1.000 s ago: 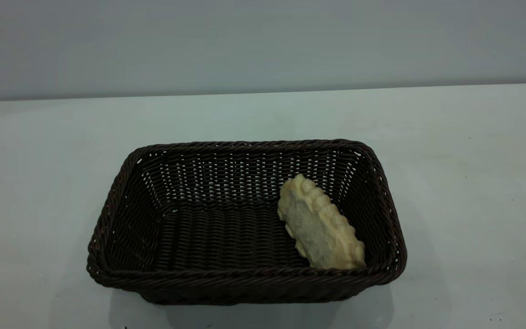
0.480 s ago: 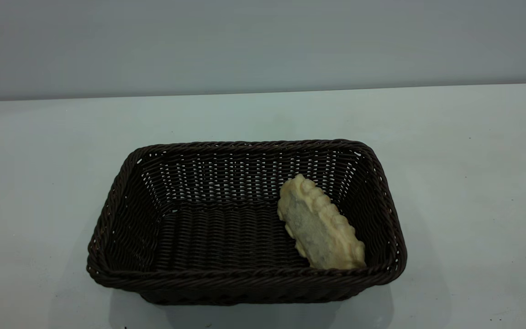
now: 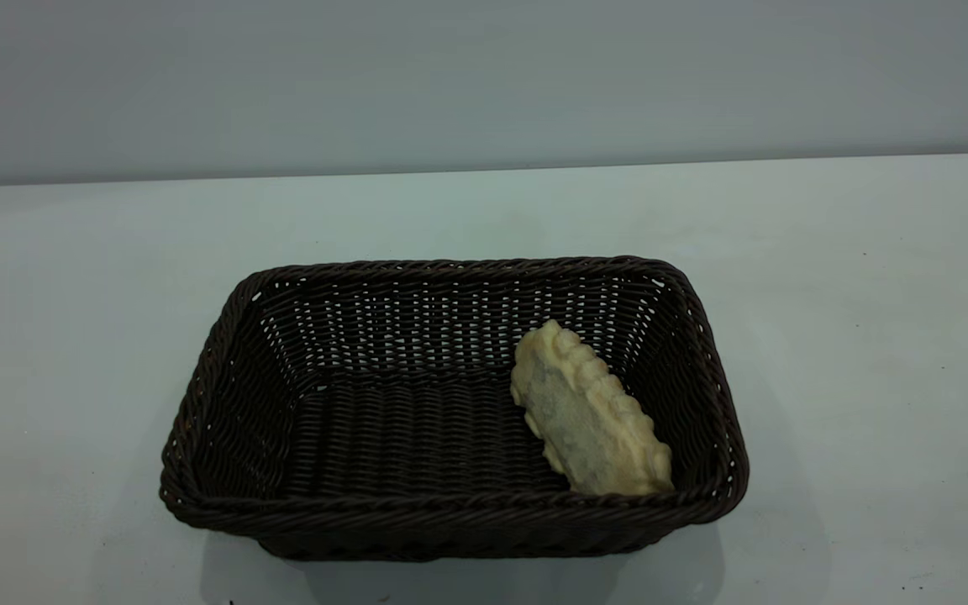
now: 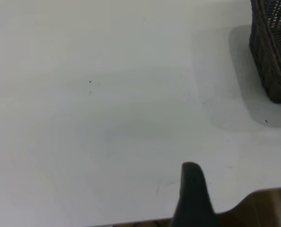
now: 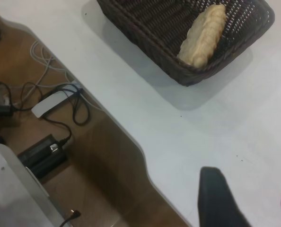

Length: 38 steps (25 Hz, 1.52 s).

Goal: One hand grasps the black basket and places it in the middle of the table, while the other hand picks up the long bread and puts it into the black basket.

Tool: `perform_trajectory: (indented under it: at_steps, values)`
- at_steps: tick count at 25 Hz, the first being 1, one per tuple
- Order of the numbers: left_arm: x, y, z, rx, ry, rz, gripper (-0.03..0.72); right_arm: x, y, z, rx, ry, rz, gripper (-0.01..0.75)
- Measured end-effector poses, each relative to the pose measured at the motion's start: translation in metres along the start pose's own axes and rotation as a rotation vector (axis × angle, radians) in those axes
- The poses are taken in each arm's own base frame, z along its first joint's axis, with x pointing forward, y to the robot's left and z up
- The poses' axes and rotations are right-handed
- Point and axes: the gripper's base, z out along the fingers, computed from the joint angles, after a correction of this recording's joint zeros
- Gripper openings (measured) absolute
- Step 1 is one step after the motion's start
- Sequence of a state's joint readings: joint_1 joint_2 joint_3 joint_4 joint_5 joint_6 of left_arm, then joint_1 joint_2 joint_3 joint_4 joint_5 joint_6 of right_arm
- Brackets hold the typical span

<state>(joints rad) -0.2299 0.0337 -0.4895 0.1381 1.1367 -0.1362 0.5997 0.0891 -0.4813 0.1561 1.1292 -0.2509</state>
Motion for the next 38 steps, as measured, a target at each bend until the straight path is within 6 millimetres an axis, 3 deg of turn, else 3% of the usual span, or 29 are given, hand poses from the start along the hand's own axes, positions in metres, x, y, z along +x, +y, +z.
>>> perform_trajectory:
  at_steps: [21,32,38]
  values:
    - [0.0001,-0.0001,-0.0002,-0.013,0.0,-0.01,0.585,-0.0001,0.0001,0.0001,0.007,0.0,0.007,0.319]
    - [0.0069,-0.0013,-0.0067,-0.121,-0.048,-0.11,0.585,-0.0023,-0.0054,0.0036,0.395,0.029,0.296,0.319]
    - [0.0073,-0.0024,-0.0072,-0.166,-0.047,-0.147,0.585,-0.0026,-0.0068,0.0041,0.479,0.036,0.358,0.319]
